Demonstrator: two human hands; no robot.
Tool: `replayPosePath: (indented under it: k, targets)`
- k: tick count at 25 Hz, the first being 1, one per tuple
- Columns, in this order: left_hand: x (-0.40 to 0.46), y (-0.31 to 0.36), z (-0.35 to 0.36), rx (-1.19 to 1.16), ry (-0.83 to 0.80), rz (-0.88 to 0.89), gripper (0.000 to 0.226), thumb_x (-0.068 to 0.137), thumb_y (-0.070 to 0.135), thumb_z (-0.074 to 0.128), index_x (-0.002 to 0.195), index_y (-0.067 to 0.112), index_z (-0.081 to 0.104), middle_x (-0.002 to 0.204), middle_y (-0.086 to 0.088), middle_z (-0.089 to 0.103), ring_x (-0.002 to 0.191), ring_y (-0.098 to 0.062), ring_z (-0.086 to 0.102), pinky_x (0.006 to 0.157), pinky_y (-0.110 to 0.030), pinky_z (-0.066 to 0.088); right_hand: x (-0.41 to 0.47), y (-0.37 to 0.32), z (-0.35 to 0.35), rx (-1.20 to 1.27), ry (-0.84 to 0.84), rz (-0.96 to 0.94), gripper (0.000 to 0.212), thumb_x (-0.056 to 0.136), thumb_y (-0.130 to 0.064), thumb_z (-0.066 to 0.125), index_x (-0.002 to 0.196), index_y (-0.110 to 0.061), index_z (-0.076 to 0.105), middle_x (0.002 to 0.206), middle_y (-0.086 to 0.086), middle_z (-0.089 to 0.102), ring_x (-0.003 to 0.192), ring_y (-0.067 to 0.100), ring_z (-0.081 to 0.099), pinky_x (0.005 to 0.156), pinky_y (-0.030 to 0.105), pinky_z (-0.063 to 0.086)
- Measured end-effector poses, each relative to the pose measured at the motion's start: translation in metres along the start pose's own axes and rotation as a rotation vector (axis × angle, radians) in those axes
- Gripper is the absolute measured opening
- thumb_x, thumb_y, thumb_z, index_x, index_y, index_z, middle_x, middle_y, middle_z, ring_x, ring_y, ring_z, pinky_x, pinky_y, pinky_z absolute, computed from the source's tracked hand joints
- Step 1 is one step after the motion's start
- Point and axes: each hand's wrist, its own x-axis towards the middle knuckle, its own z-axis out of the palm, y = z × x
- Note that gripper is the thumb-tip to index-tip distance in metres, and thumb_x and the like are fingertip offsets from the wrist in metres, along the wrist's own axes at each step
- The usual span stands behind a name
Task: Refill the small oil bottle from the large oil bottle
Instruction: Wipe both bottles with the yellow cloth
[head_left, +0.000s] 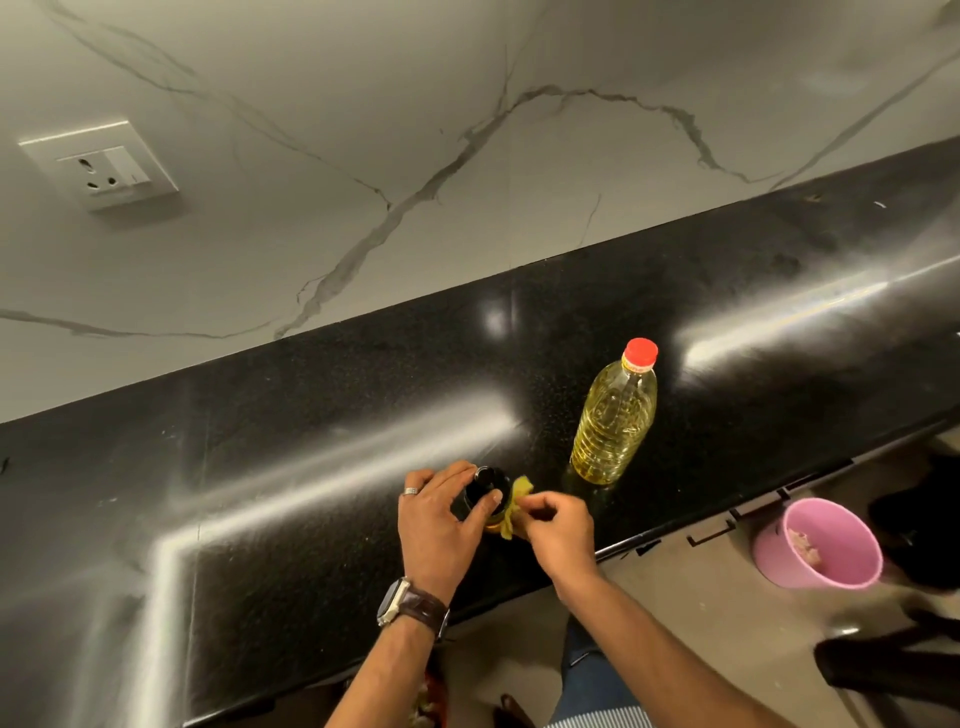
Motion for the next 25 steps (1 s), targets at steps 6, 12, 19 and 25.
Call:
replayPosePath:
  k: [6,12,19,25]
  targets:
    - [0.002,0.001,0.000,-0.010,0.031,0.026,0.039,0.079,0.051,0.081,0.110,0.027,0.079,0.113,0.012,0.076,0.100,-0.008,0.053,0.083,-0.039,0.053,0.032,-0.021,-0.002,-0.136,-0.015,-0.260,0.024,0.089,-0.004,0.074,0.104,-0.020,0.083,0.101,-0.008,0.079,0.095,0.003,0.073,0.088,0.022,0.058]
    - [0.000,-0.001,0.002,-0.003,0.015,-0.004,0.040,0.080,0.051,0.081,0.112,0.028,0.079,0.116,0.014,0.075,0.105,-0.011,0.055,0.084,-0.043,0.053,0.027,0.011,-0.006,-0.271,-0.126,-0.149,0.011,0.084,-0.010,0.082,0.088,-0.020,0.079,0.087,-0.006,0.076,0.083,0.010,0.071,0.075,0.025,0.057]
    - [0.001,0.000,0.000,0.001,0.005,0.011,0.039,0.080,0.048,0.083,0.112,0.026,0.079,0.115,0.012,0.076,0.104,-0.013,0.057,0.085,-0.043,0.053,-0.005,-0.002,0.005,0.117,0.049,-0.180,0.025,0.087,-0.001,0.077,0.093,-0.024,0.080,0.094,-0.007,0.078,0.094,0.007,0.074,0.089,0.030,0.061]
    - [0.002,0.003,-0.003,-0.032,0.007,0.019,0.040,0.080,0.050,0.082,0.113,0.028,0.079,0.114,0.014,0.076,0.099,-0.007,0.052,0.081,-0.039,0.052,0.051,-0.053,-0.007,-0.256,-0.278,-0.448,0.034,0.089,0.009,0.065,0.099,-0.018,0.083,0.101,-0.007,0.080,0.099,0.001,0.072,0.095,0.019,0.055]
